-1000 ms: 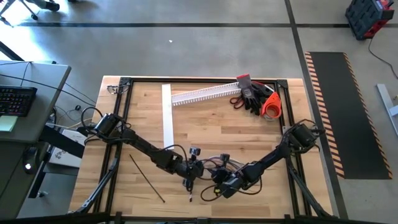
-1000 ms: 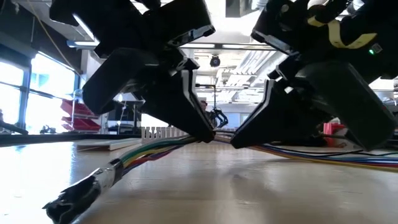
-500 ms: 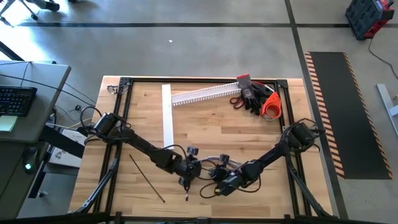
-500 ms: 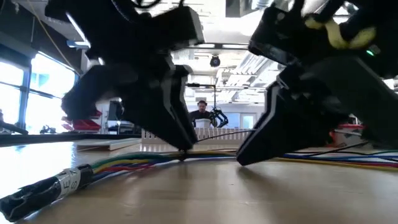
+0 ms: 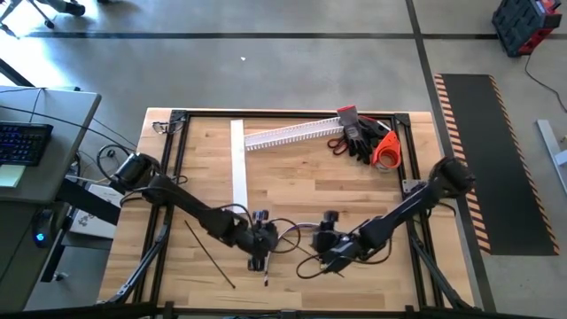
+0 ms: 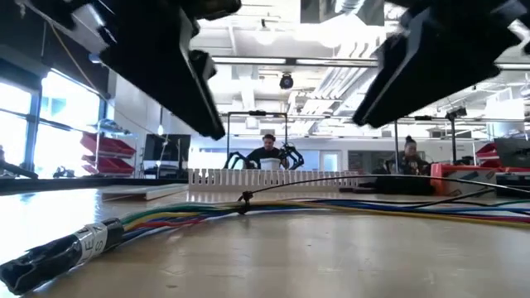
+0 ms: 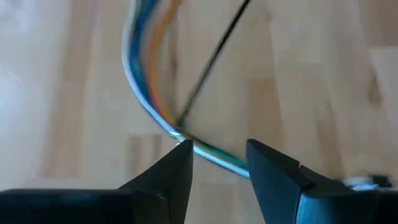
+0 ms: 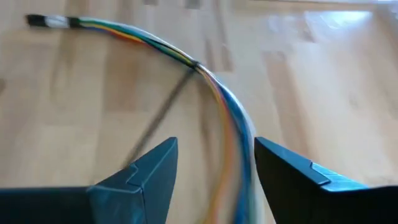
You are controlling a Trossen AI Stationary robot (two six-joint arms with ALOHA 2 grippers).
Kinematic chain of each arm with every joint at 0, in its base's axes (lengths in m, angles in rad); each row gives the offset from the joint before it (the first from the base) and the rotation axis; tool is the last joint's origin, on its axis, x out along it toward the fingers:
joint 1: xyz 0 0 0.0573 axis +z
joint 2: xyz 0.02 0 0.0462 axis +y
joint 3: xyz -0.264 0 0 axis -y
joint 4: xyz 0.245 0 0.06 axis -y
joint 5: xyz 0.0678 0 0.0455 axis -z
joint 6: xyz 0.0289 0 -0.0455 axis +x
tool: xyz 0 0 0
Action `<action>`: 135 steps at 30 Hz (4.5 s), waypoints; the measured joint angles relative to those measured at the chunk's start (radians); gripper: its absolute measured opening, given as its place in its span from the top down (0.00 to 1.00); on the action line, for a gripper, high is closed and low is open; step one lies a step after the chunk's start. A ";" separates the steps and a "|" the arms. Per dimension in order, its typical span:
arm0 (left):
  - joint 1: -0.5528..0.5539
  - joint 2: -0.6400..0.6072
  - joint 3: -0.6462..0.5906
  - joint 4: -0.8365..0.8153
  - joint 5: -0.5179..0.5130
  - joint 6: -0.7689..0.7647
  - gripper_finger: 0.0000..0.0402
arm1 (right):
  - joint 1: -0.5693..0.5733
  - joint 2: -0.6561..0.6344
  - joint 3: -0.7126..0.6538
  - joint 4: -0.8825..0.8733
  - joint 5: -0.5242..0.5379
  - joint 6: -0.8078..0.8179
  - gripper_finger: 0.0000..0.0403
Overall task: Ziptie cables
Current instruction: Wrap the cable wires with the black zip tie
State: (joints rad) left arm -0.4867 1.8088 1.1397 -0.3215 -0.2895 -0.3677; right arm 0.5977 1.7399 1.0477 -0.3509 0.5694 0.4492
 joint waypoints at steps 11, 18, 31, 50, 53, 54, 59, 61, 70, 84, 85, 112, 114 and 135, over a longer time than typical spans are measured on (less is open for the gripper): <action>-0.051 0.173 0.002 0.123 -0.067 -0.243 0.67 | 0.001 0.063 -0.073 -0.044 -0.066 0.159 0.60; -0.040 0.168 0.004 0.035 -0.068 -0.205 0.67 | 0.030 0.078 -0.114 -0.066 -0.081 0.208 0.65; -0.031 0.142 0.002 -0.076 -0.096 -0.062 0.67 | 0.039 0.072 -0.114 -0.425 0.137 0.297 0.65; -0.029 0.053 -0.002 -0.086 -0.141 -0.031 0.67 | 0.087 0.094 -0.114 0.077 -0.132 0.187 0.74; -0.036 0.053 -0.002 -0.083 -0.134 -0.032 0.67 | 0.083 0.099 -0.108 -0.040 -0.126 0.266 0.83; -0.039 0.053 -0.002 -0.083 -0.134 -0.039 0.67 | 0.083 0.097 -0.107 -0.083 -0.108 0.279 0.86; -0.052 0.058 -0.001 -0.081 -0.151 -0.049 0.67 | 0.081 0.103 -0.117 -0.259 0.099 0.283 0.98; -0.058 0.058 0.000 -0.083 -0.184 -0.063 0.67 | 0.080 0.104 -0.117 -0.289 0.184 0.287 0.99; -0.096 -0.009 0.000 -0.208 -0.158 -0.075 0.67 | 0.124 0.021 -0.114 -0.343 0.258 0.317 0.98; -0.276 -0.112 0.000 -0.417 0.265 -0.084 0.67 | 0.160 -0.019 -0.140 -0.312 0.166 0.439 0.93; -0.295 -0.107 0.000 -0.410 0.266 -0.097 0.67 | 0.163 -0.020 -0.140 -0.304 0.180 0.441 0.91; -0.388 0.124 0.004 -0.237 0.078 -0.154 0.92 | 0.186 -0.160 -0.106 -0.269 0.191 0.397 0.50; -0.377 0.121 0.003 -0.240 0.067 -0.153 0.98 | 0.192 -0.154 -0.106 -0.148 0.246 0.294 0.50; -0.186 -0.019 -0.001 -0.238 -0.251 0.117 0.99 | 0.017 0.069 -0.108 0.582 -0.074 -0.369 0.50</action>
State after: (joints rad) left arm -0.6727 1.7898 1.1383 -0.5598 -0.5408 -0.2504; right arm 0.6147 1.8084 0.9398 0.2316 0.4956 0.0803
